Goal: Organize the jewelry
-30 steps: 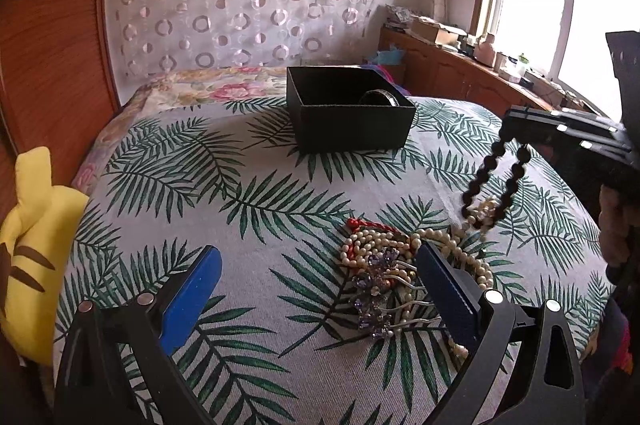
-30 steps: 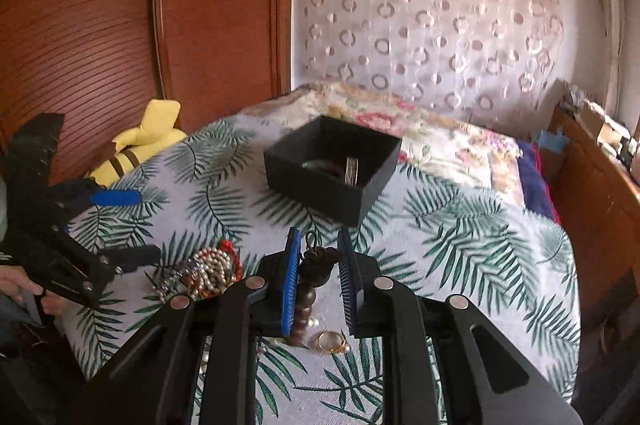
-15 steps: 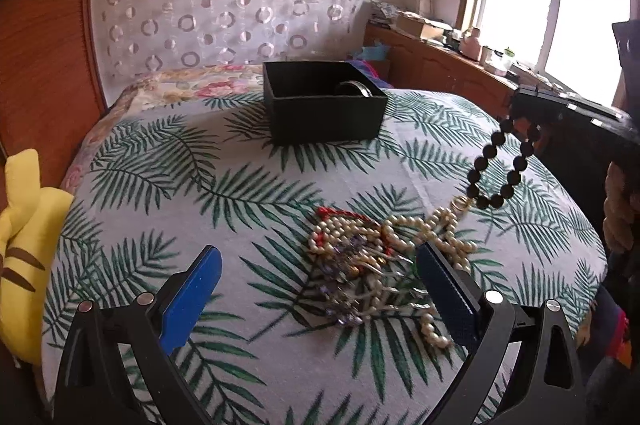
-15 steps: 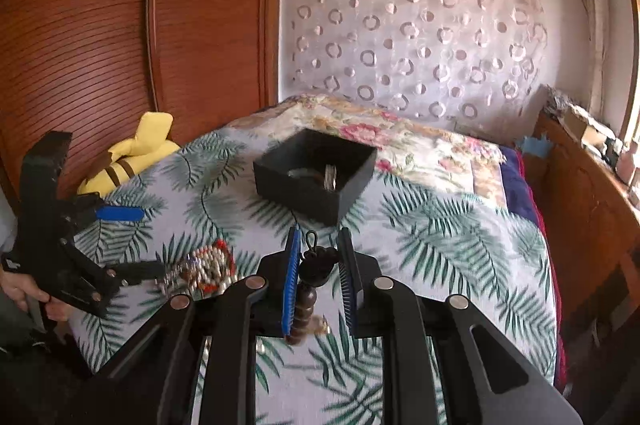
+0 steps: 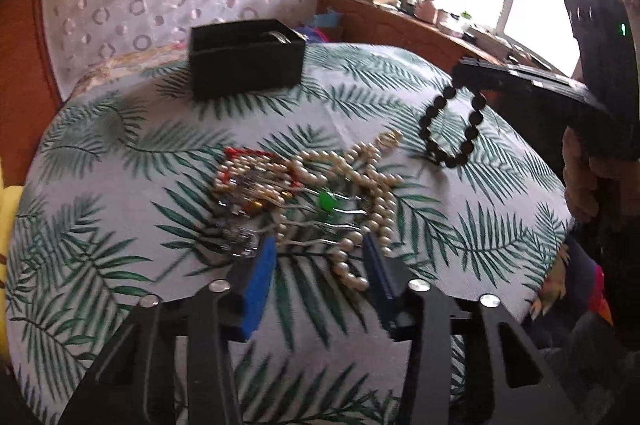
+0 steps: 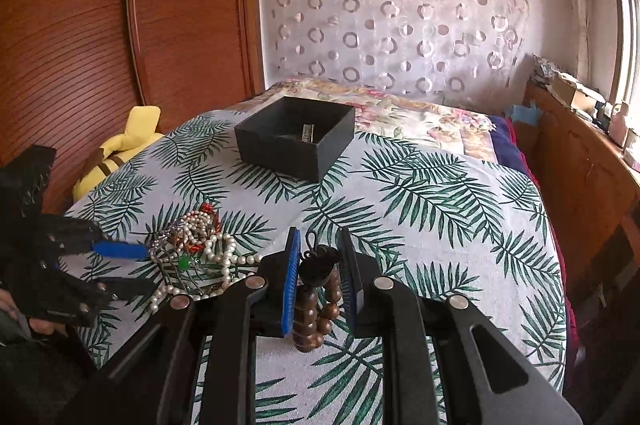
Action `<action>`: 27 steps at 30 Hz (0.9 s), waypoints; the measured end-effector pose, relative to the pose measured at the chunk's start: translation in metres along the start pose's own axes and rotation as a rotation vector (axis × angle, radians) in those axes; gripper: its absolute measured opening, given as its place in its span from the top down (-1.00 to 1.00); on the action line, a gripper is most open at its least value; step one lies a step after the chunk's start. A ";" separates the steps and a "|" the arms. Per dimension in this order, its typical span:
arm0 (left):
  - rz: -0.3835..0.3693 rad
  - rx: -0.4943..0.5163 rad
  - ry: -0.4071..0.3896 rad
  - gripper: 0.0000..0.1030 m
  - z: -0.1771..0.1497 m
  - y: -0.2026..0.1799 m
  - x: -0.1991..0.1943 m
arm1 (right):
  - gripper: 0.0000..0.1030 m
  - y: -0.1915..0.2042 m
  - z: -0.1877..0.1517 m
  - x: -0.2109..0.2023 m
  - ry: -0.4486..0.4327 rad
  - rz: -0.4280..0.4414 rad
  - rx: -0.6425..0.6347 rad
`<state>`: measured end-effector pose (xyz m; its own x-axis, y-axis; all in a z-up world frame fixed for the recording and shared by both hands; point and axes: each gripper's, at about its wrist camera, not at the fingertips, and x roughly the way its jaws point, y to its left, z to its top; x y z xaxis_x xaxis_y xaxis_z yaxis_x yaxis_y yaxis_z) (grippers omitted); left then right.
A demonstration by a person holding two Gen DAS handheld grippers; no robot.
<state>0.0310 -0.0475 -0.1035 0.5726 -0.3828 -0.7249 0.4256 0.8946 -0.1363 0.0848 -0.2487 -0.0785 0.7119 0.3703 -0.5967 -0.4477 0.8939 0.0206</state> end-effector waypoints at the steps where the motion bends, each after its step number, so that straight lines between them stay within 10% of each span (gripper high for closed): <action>1: -0.006 0.001 0.008 0.32 -0.001 -0.001 0.003 | 0.60 0.000 0.000 0.000 0.000 0.002 0.000; 27: -0.031 0.057 -0.036 0.87 0.010 -0.014 -0.005 | 0.59 0.004 0.007 0.003 -0.002 0.018 -0.014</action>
<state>0.0290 -0.0604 -0.0906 0.5833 -0.4191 -0.6958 0.4818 0.8682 -0.1190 0.0890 -0.2417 -0.0745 0.7047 0.3867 -0.5949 -0.4682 0.8834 0.0196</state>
